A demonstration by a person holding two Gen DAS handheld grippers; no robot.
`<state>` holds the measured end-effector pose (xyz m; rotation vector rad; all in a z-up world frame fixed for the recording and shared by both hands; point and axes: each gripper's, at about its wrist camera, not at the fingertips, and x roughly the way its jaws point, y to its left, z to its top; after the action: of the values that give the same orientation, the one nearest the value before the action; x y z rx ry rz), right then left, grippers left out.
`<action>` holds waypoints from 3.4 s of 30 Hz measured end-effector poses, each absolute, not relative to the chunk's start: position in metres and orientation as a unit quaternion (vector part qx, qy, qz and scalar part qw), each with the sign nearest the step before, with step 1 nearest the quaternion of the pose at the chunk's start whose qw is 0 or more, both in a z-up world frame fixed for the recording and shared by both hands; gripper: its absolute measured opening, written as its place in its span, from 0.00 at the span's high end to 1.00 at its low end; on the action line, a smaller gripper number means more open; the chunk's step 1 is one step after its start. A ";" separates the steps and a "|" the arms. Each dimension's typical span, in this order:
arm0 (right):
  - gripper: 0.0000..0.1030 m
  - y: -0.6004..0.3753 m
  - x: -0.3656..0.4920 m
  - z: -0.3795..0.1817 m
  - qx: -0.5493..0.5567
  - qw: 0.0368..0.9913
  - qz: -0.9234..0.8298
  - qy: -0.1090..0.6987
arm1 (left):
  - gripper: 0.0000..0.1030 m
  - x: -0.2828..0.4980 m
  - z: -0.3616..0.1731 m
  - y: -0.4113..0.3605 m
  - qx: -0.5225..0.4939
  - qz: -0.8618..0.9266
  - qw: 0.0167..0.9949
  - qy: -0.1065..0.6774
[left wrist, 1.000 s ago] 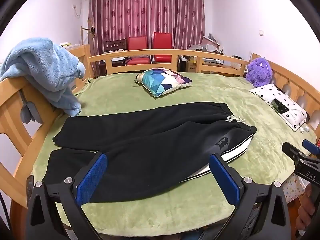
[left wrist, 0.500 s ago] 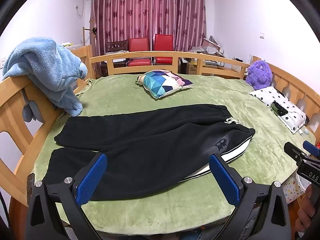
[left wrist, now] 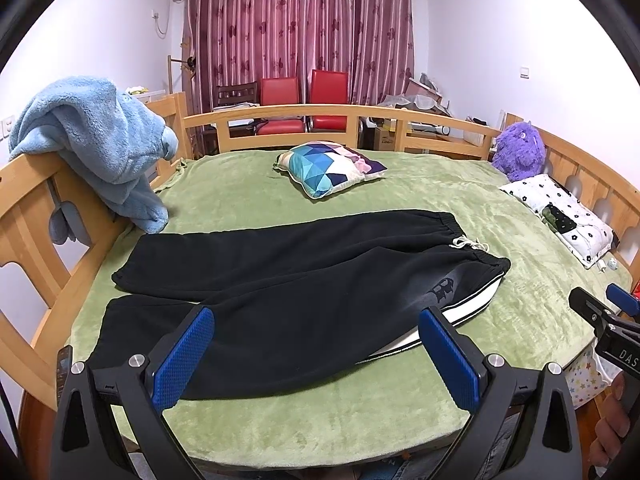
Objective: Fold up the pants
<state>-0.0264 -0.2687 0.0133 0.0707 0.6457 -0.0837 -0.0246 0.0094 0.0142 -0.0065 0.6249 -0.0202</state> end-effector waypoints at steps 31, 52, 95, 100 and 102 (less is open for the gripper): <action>0.00 -0.287 0.009 -0.001 0.048 0.950 -0.039 0.306 | 0.00 0.003 -0.004 0.027 0.004 0.009 0.954 0.298; 0.00 -0.262 0.005 -0.019 0.026 0.958 -0.007 0.286 | 0.00 -0.004 -0.016 0.036 -0.005 0.007 0.962 0.273; 0.32 -0.332 0.132 -0.233 0.160 0.880 -0.029 0.446 | 0.20 0.029 -0.239 0.217 -0.245 0.097 0.872 0.413; 0.27 -0.347 0.147 -0.235 0.226 0.874 -0.002 0.430 | 0.20 0.034 -0.238 0.229 -0.239 0.130 0.872 0.407; 0.24 -0.347 0.161 -0.240 0.225 0.870 -0.012 0.438 | 0.21 0.041 -0.239 0.232 -0.254 0.128 0.868 0.406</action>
<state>0.1608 -0.3470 -0.2395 0.4711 0.9168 -0.0257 0.0408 0.2320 -0.2389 -0.5319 0.8493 0.2679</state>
